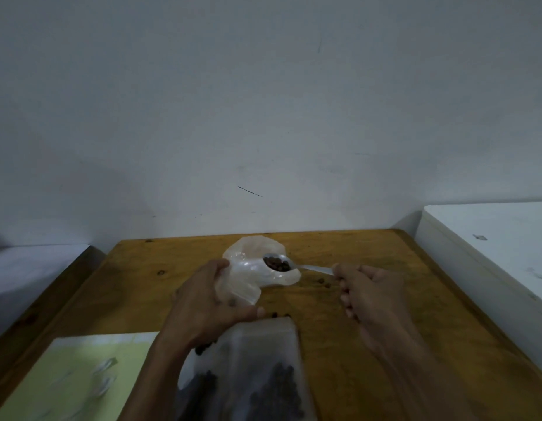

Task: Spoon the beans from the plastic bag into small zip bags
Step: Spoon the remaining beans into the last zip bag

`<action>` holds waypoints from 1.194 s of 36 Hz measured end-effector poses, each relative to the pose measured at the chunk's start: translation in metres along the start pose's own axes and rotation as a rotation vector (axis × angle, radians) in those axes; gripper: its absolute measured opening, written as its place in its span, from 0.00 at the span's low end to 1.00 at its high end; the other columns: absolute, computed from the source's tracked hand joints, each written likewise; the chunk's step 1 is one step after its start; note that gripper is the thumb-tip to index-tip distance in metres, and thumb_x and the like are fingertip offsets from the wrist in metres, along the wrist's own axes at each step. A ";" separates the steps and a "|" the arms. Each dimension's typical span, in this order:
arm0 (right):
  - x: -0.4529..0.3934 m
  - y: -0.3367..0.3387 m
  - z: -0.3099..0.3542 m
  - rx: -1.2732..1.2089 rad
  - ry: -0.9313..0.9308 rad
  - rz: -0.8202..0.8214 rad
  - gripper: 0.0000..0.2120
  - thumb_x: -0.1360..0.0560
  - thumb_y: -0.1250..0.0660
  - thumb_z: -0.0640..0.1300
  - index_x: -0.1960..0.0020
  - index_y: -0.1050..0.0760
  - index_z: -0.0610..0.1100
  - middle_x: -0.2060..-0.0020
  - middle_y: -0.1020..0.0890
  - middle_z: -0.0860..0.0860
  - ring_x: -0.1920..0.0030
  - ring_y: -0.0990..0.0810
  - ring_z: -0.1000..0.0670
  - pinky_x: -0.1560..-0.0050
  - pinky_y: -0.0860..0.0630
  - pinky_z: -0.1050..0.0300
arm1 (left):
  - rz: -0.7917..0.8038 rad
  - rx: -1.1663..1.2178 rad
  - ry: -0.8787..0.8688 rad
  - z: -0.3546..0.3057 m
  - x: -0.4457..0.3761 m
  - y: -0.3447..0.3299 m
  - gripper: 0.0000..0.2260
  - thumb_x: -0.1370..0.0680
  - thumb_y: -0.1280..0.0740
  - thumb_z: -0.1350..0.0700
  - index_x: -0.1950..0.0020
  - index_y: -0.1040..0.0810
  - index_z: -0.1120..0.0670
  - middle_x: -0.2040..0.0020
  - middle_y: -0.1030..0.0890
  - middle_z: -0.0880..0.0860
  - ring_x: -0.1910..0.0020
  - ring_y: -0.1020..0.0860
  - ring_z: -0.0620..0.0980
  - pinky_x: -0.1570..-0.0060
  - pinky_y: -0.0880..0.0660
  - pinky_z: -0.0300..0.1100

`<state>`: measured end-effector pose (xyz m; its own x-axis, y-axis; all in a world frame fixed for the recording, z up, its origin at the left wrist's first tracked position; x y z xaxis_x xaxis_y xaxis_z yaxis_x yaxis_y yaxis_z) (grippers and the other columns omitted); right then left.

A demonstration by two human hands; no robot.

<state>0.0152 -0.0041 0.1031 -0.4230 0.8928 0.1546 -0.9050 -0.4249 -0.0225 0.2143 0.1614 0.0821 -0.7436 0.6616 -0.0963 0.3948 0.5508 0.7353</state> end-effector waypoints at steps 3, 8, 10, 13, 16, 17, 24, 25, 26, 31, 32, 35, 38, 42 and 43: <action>0.004 -0.006 0.005 0.001 0.014 0.023 0.08 0.26 0.28 0.39 0.63 0.20 0.40 0.78 0.26 0.52 0.78 0.31 0.56 0.79 0.35 0.61 | -0.020 0.032 0.005 0.002 0.002 0.001 0.50 0.47 0.22 0.30 0.28 0.34 0.41 0.33 0.25 0.44 0.36 0.27 0.51 0.34 0.29 0.57; 0.010 -0.012 0.010 0.006 0.005 0.045 0.07 0.25 0.29 0.39 0.61 0.19 0.39 0.76 0.25 0.51 0.77 0.31 0.56 0.78 0.34 0.61 | -0.011 0.026 -0.006 0.003 0.005 0.002 0.47 0.46 0.22 0.31 0.30 0.33 0.41 0.36 0.25 0.42 0.36 0.27 0.49 0.33 0.32 0.56; 0.012 -0.012 0.010 0.008 0.000 0.049 0.07 0.25 0.29 0.39 0.61 0.20 0.38 0.75 0.25 0.50 0.77 0.31 0.56 0.78 0.34 0.62 | -0.015 0.026 -0.001 0.005 0.006 0.003 0.48 0.46 0.22 0.31 0.29 0.33 0.41 0.37 0.26 0.41 0.36 0.27 0.49 0.33 0.32 0.55; 0.014 -0.011 0.008 0.012 -0.002 0.052 0.06 0.25 0.29 0.39 0.61 0.20 0.38 0.74 0.25 0.50 0.77 0.30 0.55 0.78 0.34 0.62 | -0.015 0.047 -0.008 0.008 0.005 0.004 0.49 0.48 0.23 0.29 0.30 0.32 0.41 0.39 0.25 0.40 0.37 0.27 0.50 0.35 0.29 0.56; 0.015 -0.012 0.008 0.023 0.014 0.055 0.07 0.25 0.29 0.38 0.61 0.20 0.38 0.75 0.25 0.50 0.77 0.31 0.55 0.78 0.34 0.61 | 0.002 0.061 -0.007 0.010 0.006 0.004 0.50 0.48 0.23 0.28 0.29 0.33 0.41 0.39 0.26 0.40 0.37 0.27 0.49 0.36 0.28 0.56; 0.016 -0.014 0.008 0.022 0.018 0.059 0.07 0.25 0.29 0.38 0.61 0.20 0.38 0.76 0.26 0.50 0.78 0.31 0.56 0.79 0.35 0.62 | -0.002 0.062 -0.009 0.011 0.006 0.003 0.51 0.49 0.24 0.27 0.29 0.34 0.40 0.37 0.26 0.41 0.36 0.28 0.50 0.36 0.27 0.56; 0.017 -0.021 0.005 0.039 0.021 0.101 0.08 0.25 0.29 0.38 0.63 0.20 0.38 0.78 0.26 0.50 0.78 0.31 0.56 0.79 0.35 0.62 | -0.002 0.062 -0.009 0.013 0.008 0.001 0.51 0.49 0.24 0.27 0.28 0.35 0.39 0.33 0.26 0.43 0.34 0.28 0.52 0.36 0.26 0.57; 0.017 -0.021 0.005 0.041 0.031 0.101 0.08 0.25 0.29 0.38 0.63 0.20 0.37 0.78 0.26 0.50 0.78 0.31 0.55 0.78 0.35 0.61 | -0.007 0.062 -0.012 0.013 0.008 0.001 0.51 0.49 0.24 0.27 0.28 0.35 0.39 0.33 0.26 0.43 0.34 0.28 0.52 0.36 0.26 0.57; 0.018 -0.022 0.005 0.045 0.040 0.103 0.08 0.25 0.29 0.37 0.62 0.20 0.37 0.78 0.26 0.50 0.78 0.31 0.55 0.78 0.35 0.61 | -0.012 0.063 -0.014 0.013 0.008 0.001 0.51 0.48 0.24 0.28 0.28 0.35 0.40 0.33 0.26 0.43 0.34 0.28 0.52 0.36 0.27 0.57; 0.022 -0.029 0.006 0.115 0.164 0.155 0.07 0.25 0.29 0.39 0.62 0.18 0.41 0.78 0.24 0.53 0.77 0.28 0.56 0.77 0.33 0.61 | -0.017 0.045 -0.028 0.009 0.006 0.000 0.52 0.49 0.25 0.26 0.28 0.35 0.41 0.33 0.25 0.43 0.35 0.27 0.52 0.35 0.27 0.57; 0.025 -0.032 0.008 0.176 0.238 0.172 0.08 0.24 0.29 0.41 0.62 0.17 0.44 0.78 0.23 0.53 0.77 0.27 0.57 0.76 0.32 0.63 | -0.020 0.045 -0.031 0.009 0.006 -0.001 0.53 0.49 0.25 0.26 0.28 0.35 0.41 0.33 0.25 0.44 0.35 0.27 0.52 0.36 0.27 0.57; 0.037 -0.041 0.020 0.426 0.529 0.175 0.09 0.24 0.29 0.46 0.61 0.20 0.58 0.74 0.21 0.60 0.69 0.20 0.63 0.71 0.26 0.70 | -0.028 0.064 -0.033 0.008 0.004 -0.002 0.54 0.51 0.27 0.24 0.27 0.36 0.41 0.32 0.25 0.45 0.33 0.28 0.54 0.36 0.26 0.57; 0.043 -0.045 0.025 0.511 0.722 0.130 0.03 0.25 0.28 0.45 0.54 0.16 0.53 0.68 0.22 0.66 0.58 0.20 0.65 0.62 0.22 0.70 | -0.040 0.088 -0.042 0.007 0.001 -0.001 0.55 0.52 0.27 0.23 0.28 0.35 0.41 0.32 0.25 0.45 0.34 0.27 0.53 0.36 0.26 0.57; 0.039 -0.044 0.021 0.529 0.769 0.101 0.04 0.25 0.28 0.45 0.51 0.15 0.50 0.65 0.22 0.66 0.56 0.20 0.65 0.61 0.23 0.72 | -0.068 0.118 -0.053 0.005 -0.002 -0.001 0.54 0.51 0.26 0.25 0.28 0.35 0.41 0.32 0.26 0.45 0.35 0.27 0.51 0.36 0.26 0.56; 0.037 -0.043 0.020 0.519 0.757 0.100 0.05 0.25 0.28 0.45 0.50 0.15 0.50 0.64 0.21 0.66 0.56 0.19 0.64 0.62 0.23 0.72 | -0.074 0.127 -0.058 0.004 -0.003 -0.001 0.53 0.50 0.25 0.27 0.28 0.35 0.42 0.33 0.26 0.45 0.36 0.26 0.50 0.37 0.25 0.55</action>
<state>0.0395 0.0442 0.1293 -0.5808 0.6302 -0.5153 -0.8059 -0.3556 0.4734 0.2183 0.1612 0.0789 -0.7424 0.6432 -0.1877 0.4080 0.6562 0.6348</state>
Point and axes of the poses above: each hand's wrist, its own x-axis away from the middle knuckle, its own y-axis out of the back of the hand, z = x × y, the point moved 5 cm from there along -x, towards the middle knuckle
